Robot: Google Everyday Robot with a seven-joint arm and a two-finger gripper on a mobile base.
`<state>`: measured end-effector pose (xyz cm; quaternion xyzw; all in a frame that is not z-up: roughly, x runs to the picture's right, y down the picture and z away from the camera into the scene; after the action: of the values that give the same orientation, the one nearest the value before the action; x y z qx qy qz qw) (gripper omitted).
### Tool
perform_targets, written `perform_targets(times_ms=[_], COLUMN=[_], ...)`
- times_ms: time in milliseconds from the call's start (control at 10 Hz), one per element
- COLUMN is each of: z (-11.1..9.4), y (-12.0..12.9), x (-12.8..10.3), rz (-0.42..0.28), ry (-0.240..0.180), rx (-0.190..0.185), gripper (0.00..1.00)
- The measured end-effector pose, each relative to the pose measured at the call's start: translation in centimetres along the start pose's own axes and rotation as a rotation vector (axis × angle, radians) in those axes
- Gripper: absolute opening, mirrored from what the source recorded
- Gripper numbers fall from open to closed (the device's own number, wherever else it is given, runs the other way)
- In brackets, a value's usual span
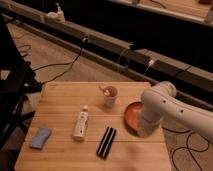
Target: Push the eraser across the table
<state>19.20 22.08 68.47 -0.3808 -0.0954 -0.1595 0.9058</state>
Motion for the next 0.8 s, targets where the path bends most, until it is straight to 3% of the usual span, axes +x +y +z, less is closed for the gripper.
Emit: perform_targets(times_ms=[400,800], z=[3.2,7.7], y=[-1.8,-2.8], x=[-2.0,-6.8], rz=[-0.065,-0.158], ry=[0.017,-0.026], rx=[-0.043,-0.098], gripper=[0.00,0.00])
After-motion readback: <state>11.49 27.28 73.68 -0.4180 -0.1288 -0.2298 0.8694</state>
